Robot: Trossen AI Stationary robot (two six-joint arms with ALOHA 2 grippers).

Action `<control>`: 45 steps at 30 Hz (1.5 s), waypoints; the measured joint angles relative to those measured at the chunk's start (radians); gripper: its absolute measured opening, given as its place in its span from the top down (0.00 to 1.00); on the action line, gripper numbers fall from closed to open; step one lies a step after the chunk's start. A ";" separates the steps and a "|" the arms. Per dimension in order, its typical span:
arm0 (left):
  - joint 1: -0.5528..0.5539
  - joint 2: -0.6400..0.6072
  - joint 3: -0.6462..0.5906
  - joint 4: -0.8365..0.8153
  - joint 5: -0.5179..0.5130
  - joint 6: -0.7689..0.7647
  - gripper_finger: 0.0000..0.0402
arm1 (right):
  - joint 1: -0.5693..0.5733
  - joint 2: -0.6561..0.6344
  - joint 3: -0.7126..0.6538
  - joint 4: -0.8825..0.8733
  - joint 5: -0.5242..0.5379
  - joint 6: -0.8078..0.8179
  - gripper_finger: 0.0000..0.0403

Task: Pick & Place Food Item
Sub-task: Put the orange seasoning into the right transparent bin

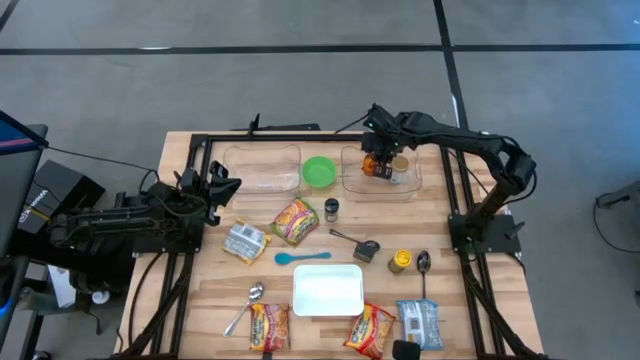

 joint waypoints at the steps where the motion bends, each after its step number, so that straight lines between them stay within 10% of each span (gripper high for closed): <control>1: 0.000 0.000 0.000 0.000 0.000 0.000 0.95 | 0.000 0.000 -0.003 0.000 0.000 0.000 1.00; 25: 0.000 0.000 0.000 0.000 0.000 0.000 0.95 | 0.002 0.000 -0.005 0.003 -0.001 0.003 0.99; 45: 0.000 0.000 0.000 0.000 0.000 0.000 0.95 | 0.000 0.001 -0.005 -0.004 -0.001 0.009 0.78</control>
